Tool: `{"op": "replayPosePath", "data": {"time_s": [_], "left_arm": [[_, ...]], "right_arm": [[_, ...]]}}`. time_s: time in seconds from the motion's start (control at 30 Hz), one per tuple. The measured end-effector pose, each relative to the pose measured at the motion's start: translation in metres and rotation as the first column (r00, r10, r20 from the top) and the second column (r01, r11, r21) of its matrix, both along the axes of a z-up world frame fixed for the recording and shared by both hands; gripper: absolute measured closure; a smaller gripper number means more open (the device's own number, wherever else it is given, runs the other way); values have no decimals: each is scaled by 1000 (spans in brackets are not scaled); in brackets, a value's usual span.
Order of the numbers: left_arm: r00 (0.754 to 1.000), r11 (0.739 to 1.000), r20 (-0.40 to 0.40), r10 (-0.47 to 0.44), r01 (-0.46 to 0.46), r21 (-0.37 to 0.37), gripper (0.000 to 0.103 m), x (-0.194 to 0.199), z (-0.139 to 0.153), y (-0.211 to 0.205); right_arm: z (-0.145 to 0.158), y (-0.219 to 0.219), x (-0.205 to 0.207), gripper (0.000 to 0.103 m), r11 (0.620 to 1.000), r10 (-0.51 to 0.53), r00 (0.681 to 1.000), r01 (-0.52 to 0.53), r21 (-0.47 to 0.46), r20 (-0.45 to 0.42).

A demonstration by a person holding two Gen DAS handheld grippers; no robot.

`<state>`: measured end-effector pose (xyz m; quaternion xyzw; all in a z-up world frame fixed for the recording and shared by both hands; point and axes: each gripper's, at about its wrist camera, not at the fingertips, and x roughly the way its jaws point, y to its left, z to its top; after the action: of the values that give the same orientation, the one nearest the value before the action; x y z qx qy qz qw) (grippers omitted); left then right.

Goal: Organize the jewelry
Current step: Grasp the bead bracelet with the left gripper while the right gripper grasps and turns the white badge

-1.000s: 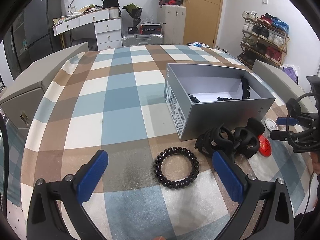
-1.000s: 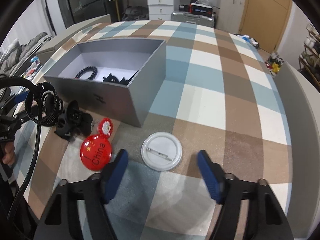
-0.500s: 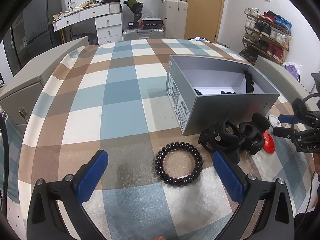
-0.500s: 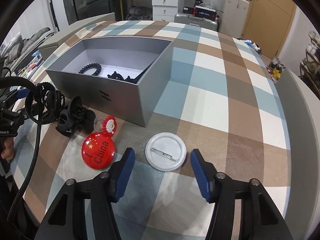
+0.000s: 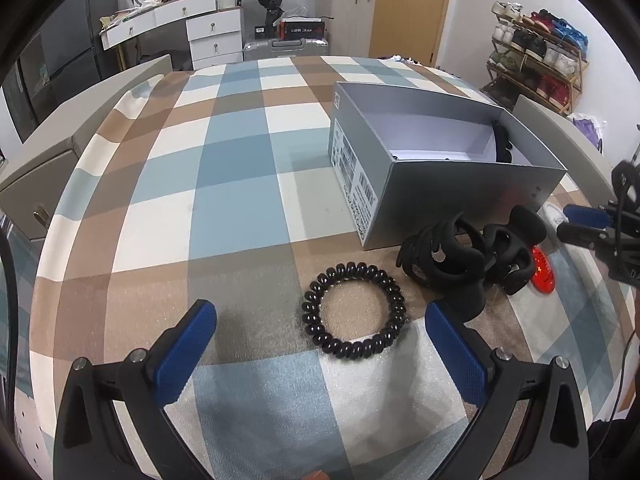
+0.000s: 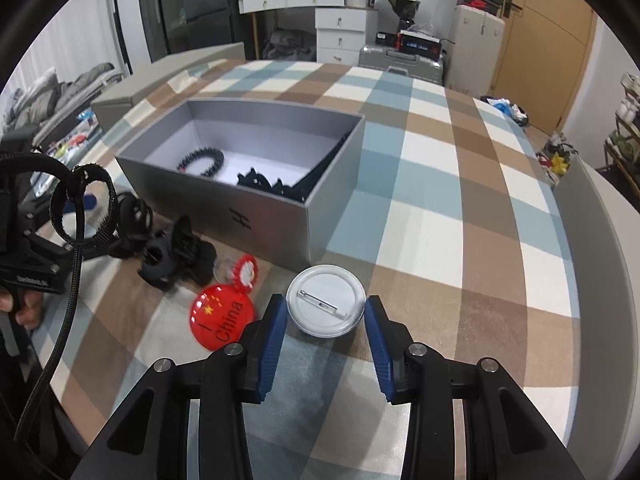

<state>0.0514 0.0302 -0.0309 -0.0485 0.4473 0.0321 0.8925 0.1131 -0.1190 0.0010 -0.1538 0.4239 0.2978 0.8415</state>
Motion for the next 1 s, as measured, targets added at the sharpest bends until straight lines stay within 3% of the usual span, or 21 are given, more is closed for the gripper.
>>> {"op": "replayPosePath", "data": {"time_s": [0.17, 0.33, 0.5, 0.6, 0.9, 0.93, 0.97, 1.0], "left_arm": [[998, 998, -21, -56, 57, 40, 3, 0, -2, -10], [995, 994, -14, -102, 102, 47, 23, -3, -1, -16], [990, 989, 8, -139, 138, 45, 61, -6, 4, -17], [990, 990, 18, -139, 139, 17, 66, -5, 5, -14], [991, 992, 42, -126, 126, 10, 67, -6, 11, -10], [991, 992, 43, -127, 127, 10, 67, -6, 11, -11], [991, 992, 46, -127, 127, 11, 67, -6, 11, -11], [991, 992, 48, -128, 128, 10, 67, -6, 12, -11]], "right_arm": [[6, -1, -1, 64, 1000, -5, 1000, 5, 16, 10], [9, -1, -1, 64, 1000, -4, 1000, 4, 23, 20], [11, 0, -3, 64, 1000, -2, 1000, 2, 20, 29], [13, 0, -4, 64, 1000, 3, 999, -4, 27, 36], [13, 1, -5, 66, 1000, 12, 999, -13, 28, 44], [13, 1, -5, 71, 1000, 11, 999, -12, 26, 44], [12, 1, -4, 98, 1000, 14, 999, -15, 21, 40], [12, 1, -4, 103, 1000, 12, 999, -13, 16, 37]]}}
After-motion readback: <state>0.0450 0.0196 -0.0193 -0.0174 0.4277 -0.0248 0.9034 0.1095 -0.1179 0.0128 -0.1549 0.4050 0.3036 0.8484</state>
